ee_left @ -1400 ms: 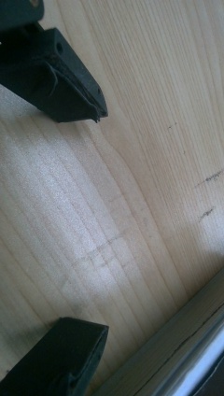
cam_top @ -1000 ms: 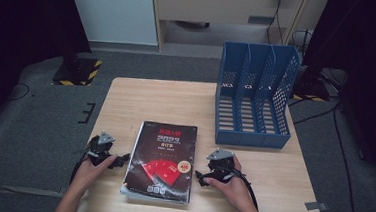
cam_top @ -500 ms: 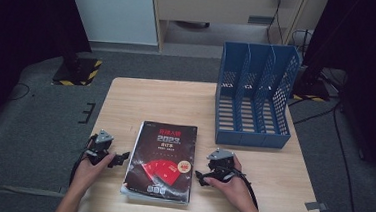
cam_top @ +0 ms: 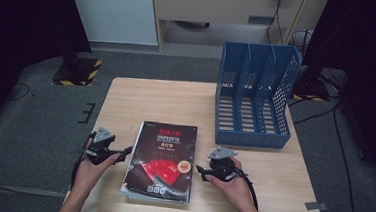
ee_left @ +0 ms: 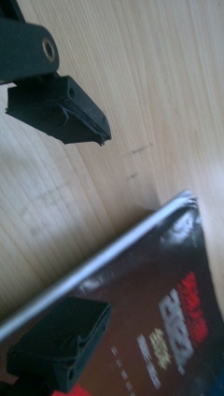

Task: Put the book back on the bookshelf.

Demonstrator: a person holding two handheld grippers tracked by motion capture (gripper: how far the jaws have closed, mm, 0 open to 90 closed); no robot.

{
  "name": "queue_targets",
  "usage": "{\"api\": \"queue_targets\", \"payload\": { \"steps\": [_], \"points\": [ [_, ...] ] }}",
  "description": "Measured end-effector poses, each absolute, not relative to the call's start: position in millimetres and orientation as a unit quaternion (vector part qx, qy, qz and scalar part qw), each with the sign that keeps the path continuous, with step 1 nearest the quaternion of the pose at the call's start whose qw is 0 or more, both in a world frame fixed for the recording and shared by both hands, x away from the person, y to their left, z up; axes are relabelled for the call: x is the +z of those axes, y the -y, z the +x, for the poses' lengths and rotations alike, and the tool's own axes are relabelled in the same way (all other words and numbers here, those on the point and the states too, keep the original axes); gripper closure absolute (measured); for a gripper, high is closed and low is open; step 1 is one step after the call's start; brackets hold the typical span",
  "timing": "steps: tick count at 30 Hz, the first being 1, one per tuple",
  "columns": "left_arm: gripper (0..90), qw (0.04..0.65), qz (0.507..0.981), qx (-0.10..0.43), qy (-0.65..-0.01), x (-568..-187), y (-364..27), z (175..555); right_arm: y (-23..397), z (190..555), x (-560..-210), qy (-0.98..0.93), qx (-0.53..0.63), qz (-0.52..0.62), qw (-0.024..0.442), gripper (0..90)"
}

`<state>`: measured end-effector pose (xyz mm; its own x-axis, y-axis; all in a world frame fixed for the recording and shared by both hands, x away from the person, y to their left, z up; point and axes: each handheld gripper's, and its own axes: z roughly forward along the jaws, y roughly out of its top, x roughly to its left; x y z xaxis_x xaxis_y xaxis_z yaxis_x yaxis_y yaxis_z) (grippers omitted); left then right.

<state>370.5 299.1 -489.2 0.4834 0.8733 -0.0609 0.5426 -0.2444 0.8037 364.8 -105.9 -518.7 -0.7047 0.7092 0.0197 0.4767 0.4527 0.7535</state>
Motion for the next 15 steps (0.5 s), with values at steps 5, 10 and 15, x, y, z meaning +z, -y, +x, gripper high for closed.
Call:
{"api": "queue_targets", "payload": {
  "steps": [5,10,15],
  "points": [
    [16.7,0.418,0.767,0.198,-0.444,-484,-288,368,106,364,-514,-0.834,0.397,0.35,0.156,42.7],
    [20.5,0.409,0.785,0.192,-0.424,-485,-273,367,104,362,-512,-0.834,0.408,0.341,0.148,51.9],
    [23.2,0.391,0.802,0.181,-0.414,-492,-263,367,102,361,-510,-0.829,0.421,0.341,0.139,56.2]
  ]
}}
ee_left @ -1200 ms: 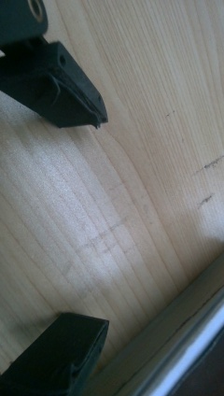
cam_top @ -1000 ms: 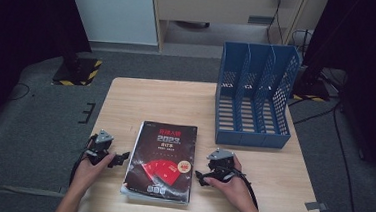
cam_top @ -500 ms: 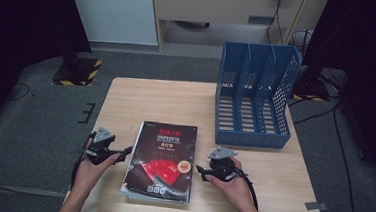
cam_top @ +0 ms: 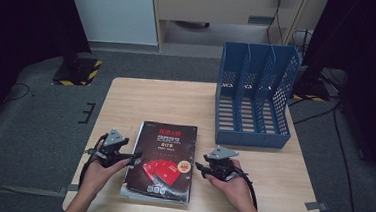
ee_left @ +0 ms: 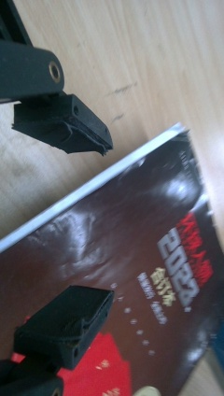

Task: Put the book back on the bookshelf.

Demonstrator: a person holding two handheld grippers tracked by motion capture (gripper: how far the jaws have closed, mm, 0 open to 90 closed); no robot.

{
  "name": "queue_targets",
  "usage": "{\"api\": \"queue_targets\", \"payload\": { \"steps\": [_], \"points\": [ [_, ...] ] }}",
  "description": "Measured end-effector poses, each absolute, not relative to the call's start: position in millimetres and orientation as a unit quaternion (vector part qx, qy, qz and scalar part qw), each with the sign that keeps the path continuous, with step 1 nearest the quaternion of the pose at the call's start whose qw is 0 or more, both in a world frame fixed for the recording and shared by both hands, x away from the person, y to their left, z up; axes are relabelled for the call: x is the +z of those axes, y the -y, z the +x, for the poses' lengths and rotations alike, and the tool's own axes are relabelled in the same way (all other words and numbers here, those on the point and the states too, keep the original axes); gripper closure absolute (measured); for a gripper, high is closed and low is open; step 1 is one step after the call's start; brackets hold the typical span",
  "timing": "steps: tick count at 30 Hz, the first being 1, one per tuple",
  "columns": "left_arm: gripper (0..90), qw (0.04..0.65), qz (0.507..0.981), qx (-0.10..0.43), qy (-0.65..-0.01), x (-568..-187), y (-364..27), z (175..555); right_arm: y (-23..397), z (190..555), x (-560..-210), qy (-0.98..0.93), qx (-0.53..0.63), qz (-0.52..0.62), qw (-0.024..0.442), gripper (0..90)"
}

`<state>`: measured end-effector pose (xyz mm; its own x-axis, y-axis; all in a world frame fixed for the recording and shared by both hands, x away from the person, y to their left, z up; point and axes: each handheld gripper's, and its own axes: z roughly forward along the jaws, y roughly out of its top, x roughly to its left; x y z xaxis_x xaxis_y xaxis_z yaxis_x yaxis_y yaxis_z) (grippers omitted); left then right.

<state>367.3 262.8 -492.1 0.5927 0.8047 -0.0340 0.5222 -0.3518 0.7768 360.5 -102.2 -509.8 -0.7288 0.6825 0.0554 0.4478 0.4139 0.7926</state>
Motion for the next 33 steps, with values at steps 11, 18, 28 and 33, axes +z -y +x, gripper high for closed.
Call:
{"api": "queue_targets", "payload": {
  "steps": [11,18,28,33],
  "points": [
    [24.6,0.391,0.803,0.148,-0.424,-504,-259,370,97,358,-505,-0.827,0.436,0.332,0.125,47.1],
    [25.6,0.391,0.807,0.141,-0.42,-505,-259,370,92,361,-503,-0.82,0.455,0.336,0.095,29.2],
    [27.2,0.386,0.813,0.144,-0.411,-504,-257,369,80,367,-507,-0.823,0.453,0.338,0.054,20.7],
    [27.3,0.388,0.813,0.143,-0.41,-504,-258,369,71,370,-515,-0.836,0.434,0.333,0.04,16.4]
  ]
}}
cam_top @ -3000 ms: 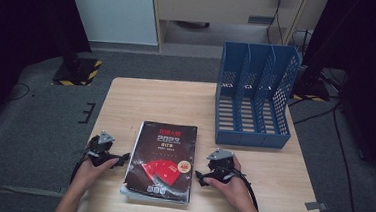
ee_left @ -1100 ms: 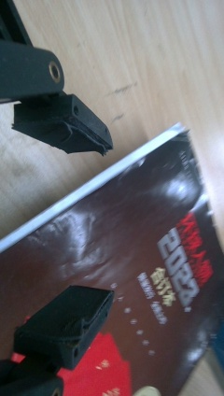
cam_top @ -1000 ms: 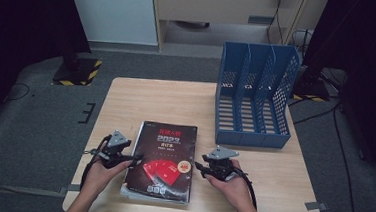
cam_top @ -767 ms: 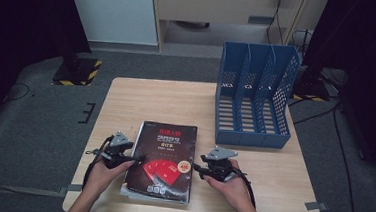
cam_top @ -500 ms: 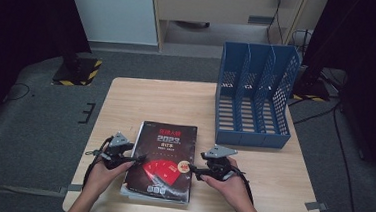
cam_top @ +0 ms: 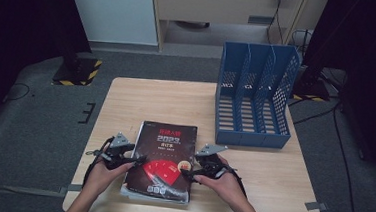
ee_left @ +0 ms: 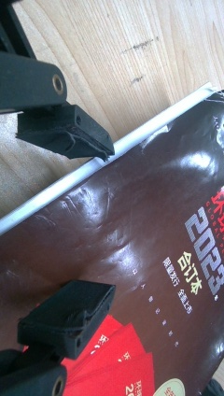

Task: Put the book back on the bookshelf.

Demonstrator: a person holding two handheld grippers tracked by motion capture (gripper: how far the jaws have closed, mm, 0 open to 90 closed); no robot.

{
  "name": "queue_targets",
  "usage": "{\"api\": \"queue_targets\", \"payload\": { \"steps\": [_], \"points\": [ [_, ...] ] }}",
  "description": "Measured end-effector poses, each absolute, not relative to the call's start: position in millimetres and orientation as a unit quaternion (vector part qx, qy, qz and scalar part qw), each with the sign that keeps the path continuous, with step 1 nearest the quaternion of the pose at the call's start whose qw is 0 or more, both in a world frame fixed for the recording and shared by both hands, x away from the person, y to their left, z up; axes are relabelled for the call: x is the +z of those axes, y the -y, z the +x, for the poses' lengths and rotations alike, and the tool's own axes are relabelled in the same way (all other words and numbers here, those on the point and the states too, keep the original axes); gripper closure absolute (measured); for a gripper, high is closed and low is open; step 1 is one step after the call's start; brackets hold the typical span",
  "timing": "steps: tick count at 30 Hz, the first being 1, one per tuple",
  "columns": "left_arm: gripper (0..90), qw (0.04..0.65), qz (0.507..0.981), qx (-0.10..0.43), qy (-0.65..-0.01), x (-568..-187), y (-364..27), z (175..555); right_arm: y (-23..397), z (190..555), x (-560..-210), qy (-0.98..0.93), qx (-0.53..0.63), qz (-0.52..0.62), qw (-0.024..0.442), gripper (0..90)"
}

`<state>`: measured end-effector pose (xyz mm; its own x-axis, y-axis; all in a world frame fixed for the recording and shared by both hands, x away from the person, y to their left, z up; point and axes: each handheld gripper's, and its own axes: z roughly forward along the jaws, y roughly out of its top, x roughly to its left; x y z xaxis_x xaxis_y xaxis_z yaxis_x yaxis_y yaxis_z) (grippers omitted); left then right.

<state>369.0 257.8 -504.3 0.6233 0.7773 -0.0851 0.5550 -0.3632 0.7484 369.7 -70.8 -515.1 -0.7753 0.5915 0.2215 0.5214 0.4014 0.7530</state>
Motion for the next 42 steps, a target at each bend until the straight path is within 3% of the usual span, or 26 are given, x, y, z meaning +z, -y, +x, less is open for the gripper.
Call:
{"api": "queue_targets", "payload": {
  "steps": [6,14,24,34,37,42],
  "points": [
    [27.3,0.389,0.812,0.144,-0.41,-505,-258,368,67,375,-518,-0.826,0.438,0.355,0.02,17.1],
    [27.4,0.392,0.81,0.137,-0.414,-505,-260,368,64,372,-501,-0.827,0.453,0.33,0.041,20.7],
    [27.4,0.402,0.805,0.131,-0.417,-508,-263,368,33,392,-500,-0.828,0.458,0.324,-0.012,26.8],
    [27.3,0.4,0.805,0.133,-0.418,-508,-262,368,15,395,-505,-0.83,0.453,0.324,-0.018,29.3],
    [27.2,0.405,0.802,0.129,-0.42,-509,-263,368,11,394,-505,-0.829,0.452,0.33,-0.009,31.7],
    [27.2,0.408,0.801,0.127,-0.419,-509,-264,368,11,391,-507,-0.824,0.452,0.343,0.008,49.4]
  ]
}}
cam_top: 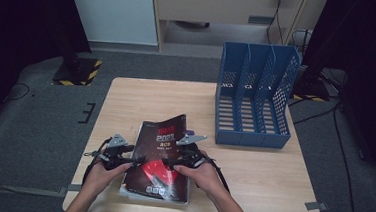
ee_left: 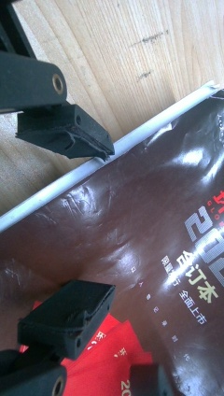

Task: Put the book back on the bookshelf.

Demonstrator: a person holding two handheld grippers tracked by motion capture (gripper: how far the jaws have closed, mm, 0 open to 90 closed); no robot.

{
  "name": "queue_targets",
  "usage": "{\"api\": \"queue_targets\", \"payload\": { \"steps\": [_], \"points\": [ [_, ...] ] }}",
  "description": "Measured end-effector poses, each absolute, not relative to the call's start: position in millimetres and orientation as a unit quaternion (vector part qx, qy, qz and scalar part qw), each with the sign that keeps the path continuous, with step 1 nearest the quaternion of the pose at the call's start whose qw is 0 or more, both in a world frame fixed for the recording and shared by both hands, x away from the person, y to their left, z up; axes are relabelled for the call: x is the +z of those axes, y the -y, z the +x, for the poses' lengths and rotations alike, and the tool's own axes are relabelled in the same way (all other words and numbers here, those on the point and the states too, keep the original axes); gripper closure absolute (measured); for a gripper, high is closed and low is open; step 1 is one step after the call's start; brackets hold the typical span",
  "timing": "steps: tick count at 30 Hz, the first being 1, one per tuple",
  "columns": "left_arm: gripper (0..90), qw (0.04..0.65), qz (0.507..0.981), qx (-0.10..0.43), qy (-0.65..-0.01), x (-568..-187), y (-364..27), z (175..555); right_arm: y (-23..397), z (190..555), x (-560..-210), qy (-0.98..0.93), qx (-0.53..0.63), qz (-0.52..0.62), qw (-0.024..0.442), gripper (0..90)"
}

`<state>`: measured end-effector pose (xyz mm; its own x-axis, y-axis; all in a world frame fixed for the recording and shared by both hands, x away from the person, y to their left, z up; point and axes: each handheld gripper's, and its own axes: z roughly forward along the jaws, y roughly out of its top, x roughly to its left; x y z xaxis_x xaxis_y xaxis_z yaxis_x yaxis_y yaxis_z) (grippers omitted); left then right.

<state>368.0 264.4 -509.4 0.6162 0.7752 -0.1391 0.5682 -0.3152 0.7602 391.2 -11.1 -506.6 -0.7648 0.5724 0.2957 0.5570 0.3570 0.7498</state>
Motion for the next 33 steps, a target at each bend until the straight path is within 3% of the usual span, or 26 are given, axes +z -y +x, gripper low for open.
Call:
{"api": "queue_targets", "payload": {
  "steps": [7,14,33],
  "points": [
    [25.3,0.407,0.805,0.126,-0.414,-508,-263,369,17,392,-509,-0.807,0.466,0.362,0.01,68.3],
    [21.2,0.417,0.799,0.131,-0.414,-505,-262,369,22,391,-503,-0.797,0.481,0.365,0.018,76.7],
    [15.5,0.441,0.784,0.126,-0.418,-502,-262,369,32,390,-479,-0.79,0.514,0.327,0.075,82.1]
  ]
}}
